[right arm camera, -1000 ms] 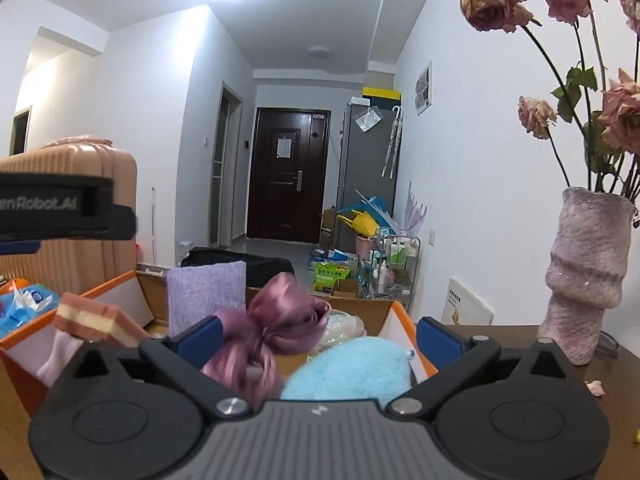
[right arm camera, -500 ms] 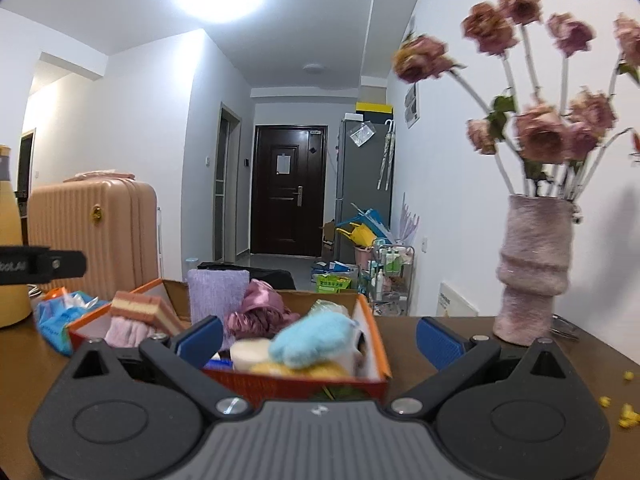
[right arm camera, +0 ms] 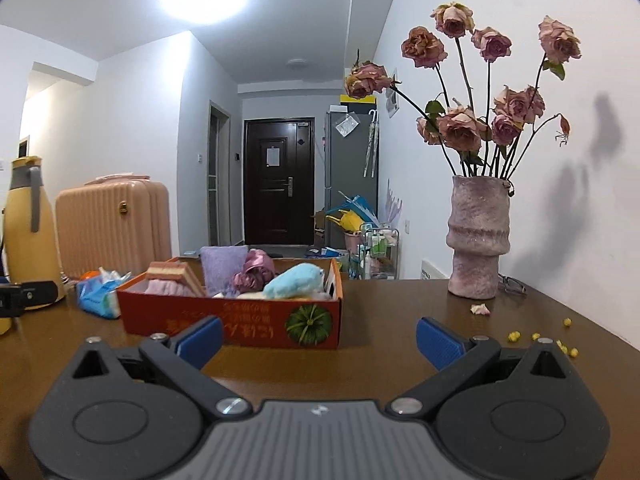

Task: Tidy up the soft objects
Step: 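Withdraw both grippers back from the box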

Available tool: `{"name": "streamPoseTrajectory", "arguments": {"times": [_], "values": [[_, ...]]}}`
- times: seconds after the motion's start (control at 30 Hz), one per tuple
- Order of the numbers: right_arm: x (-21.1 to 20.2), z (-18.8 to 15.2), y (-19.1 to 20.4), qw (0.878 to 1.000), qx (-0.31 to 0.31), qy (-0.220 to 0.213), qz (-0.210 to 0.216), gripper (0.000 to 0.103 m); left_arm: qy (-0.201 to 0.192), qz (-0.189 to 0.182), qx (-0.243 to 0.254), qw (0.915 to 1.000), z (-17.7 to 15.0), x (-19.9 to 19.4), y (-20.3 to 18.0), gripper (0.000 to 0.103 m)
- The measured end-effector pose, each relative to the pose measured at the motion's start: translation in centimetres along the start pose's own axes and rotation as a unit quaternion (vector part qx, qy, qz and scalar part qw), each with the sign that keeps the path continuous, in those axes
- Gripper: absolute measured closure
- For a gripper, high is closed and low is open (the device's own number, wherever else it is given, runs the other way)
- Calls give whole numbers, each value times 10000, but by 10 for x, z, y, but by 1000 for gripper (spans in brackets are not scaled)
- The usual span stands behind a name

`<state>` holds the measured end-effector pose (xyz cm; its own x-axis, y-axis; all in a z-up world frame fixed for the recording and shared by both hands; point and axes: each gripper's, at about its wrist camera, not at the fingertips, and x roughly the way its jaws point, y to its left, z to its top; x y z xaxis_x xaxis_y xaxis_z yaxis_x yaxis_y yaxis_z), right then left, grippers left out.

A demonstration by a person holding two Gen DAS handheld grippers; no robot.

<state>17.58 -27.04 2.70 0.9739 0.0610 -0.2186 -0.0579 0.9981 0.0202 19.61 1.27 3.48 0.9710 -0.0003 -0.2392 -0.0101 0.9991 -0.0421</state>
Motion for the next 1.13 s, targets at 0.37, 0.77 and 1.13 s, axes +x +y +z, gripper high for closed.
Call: {"name": "streamPoseTrajectory", "arguments": {"times": [0.37,0.77,1.13], "values": [[-33,-16,9,9999,-8,-27,117,0,-93,-18,4,10000,-15,-40,0,0],[-37,-19,9,9999,2,-29,118,0,-102,-15,22,9999,-17,-44,-1,0],[-37,-20,9,9999,3,-3,112,0,-15,-16,33,10000,-17,-41,-1,0]]}}
